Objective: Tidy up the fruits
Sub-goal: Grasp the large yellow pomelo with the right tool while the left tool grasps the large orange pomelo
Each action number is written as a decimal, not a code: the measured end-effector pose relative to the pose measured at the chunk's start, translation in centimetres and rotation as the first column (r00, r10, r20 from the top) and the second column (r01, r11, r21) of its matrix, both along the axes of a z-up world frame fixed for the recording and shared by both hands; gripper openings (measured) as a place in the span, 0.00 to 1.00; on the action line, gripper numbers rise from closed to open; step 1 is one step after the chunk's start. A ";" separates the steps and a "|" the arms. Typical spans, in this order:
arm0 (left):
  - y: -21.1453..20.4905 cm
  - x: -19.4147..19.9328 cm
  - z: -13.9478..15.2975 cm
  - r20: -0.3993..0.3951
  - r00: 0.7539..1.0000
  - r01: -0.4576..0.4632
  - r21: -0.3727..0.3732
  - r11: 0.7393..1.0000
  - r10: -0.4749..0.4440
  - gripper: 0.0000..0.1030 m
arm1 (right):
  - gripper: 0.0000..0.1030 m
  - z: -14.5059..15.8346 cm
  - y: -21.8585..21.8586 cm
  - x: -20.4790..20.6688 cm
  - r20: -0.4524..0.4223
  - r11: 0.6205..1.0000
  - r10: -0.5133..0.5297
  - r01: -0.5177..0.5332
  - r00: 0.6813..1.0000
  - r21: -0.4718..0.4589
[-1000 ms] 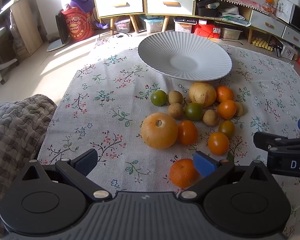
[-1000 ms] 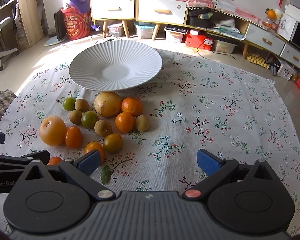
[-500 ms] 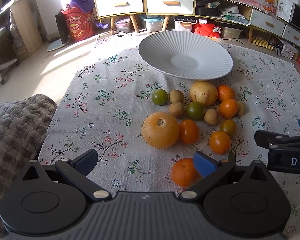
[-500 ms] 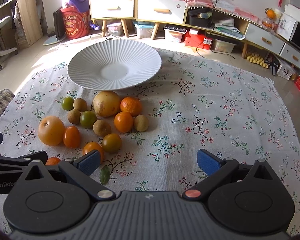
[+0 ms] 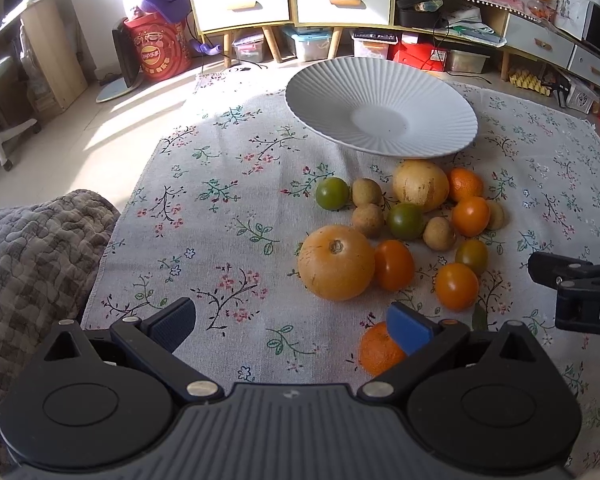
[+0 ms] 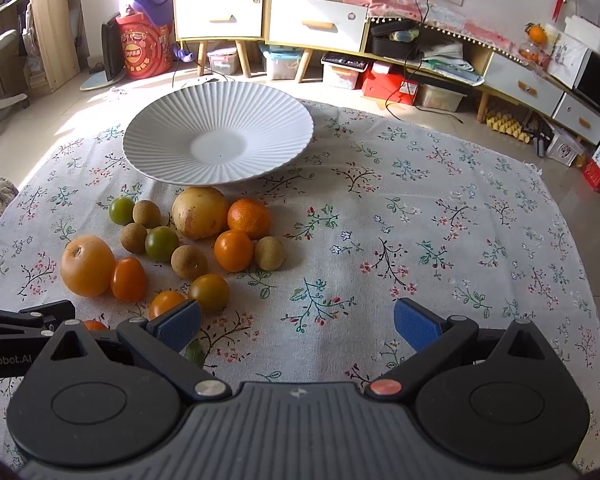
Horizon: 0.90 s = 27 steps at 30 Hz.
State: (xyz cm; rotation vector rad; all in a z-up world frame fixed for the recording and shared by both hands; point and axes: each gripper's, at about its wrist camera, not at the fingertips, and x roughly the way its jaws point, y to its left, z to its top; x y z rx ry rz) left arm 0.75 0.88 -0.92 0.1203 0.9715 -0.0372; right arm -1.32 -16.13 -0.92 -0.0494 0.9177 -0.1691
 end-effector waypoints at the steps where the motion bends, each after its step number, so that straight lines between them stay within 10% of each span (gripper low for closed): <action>1: 0.0 0.0 0.0 -0.002 1.000 0.003 0.000 1.000 -0.003 0.90 | 1.00 0.0 0.1 0.1 0.000 1.000 0.002 -0.002 1.000 -0.003; 17: 1.3 1.8 -1.0 0.011 0.998 0.056 -0.079 0.995 -0.055 0.89 | 1.00 -0.3 -2.1 2.6 0.050 0.987 0.104 -0.110 0.993 0.119; 27: 1.2 2.5 -1.4 0.040 0.995 0.096 -0.171 0.981 -0.090 0.67 | 0.87 -1.0 -1.7 4.2 0.104 0.954 0.186 -0.205 0.977 0.220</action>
